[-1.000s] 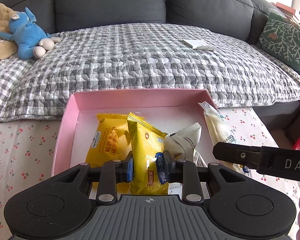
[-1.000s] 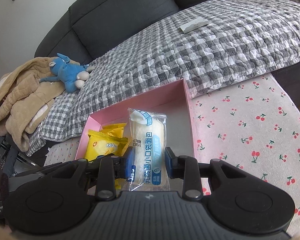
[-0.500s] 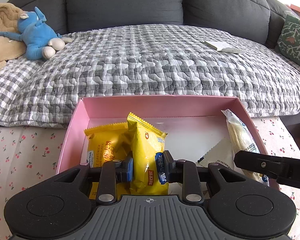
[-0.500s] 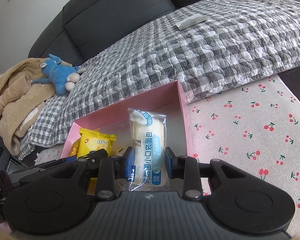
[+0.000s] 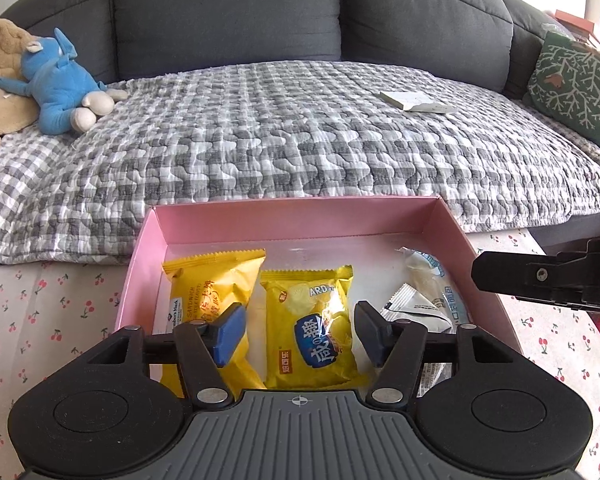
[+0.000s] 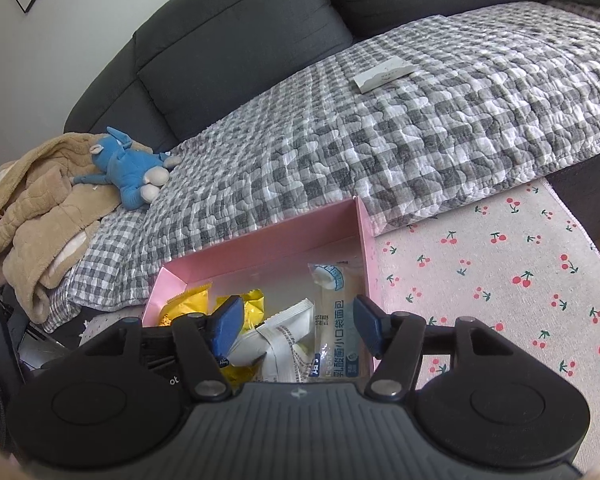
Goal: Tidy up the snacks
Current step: 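Lower both held packets into the pink box and open both grippers, then withdraw both grippers from the box toward the remaining snacks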
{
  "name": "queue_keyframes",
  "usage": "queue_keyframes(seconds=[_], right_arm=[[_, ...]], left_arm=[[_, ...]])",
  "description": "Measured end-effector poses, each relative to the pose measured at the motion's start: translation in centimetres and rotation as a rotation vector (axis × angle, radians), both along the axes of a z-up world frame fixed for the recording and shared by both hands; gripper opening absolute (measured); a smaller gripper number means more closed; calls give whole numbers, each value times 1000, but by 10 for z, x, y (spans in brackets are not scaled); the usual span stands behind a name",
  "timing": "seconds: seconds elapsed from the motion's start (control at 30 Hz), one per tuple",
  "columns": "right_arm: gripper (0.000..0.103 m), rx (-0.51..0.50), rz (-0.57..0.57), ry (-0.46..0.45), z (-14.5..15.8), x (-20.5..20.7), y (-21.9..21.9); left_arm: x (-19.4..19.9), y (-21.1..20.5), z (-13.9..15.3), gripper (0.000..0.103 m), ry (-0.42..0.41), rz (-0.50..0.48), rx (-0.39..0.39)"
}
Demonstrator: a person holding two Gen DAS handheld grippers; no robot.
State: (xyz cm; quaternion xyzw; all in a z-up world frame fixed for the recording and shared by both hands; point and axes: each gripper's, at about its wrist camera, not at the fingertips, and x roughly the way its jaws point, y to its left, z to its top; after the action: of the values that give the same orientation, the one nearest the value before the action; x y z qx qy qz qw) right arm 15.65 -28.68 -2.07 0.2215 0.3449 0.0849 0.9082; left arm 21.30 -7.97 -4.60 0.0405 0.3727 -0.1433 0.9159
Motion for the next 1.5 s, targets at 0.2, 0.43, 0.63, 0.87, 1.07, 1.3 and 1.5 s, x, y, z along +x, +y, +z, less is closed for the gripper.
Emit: queue_keyframes(seconds=[0.2, 0.43, 0.63, 0.87, 1.07, 1.3, 1.5], right_arm=[[77, -39, 3, -23, 19, -19, 5], [91, -78, 18, -46, 36, -48, 19], [96, -130, 28, -51, 42, -70, 30], [98, -216, 25, -44, 41, -91, 46], [101, -256, 20, -50, 36, -111, 57], [102, -297, 6, -61, 29, -128, 66], [103, -343, 10, -85, 23, -141, 71]], left_arm=[[-20, 14, 17, 79, -8, -8, -33], [-53, 28, 35, 90, -28, -29, -51], [-83, 43, 41, 94, -32, -41, -60], [-113, 63, 40, 97, -30, -47, -59], [-139, 80, 35, 98, -30, -62, -38], [-161, 95, 24, 98, -2, -66, -20], [-177, 105, 20, 98, -11, -69, -22]])
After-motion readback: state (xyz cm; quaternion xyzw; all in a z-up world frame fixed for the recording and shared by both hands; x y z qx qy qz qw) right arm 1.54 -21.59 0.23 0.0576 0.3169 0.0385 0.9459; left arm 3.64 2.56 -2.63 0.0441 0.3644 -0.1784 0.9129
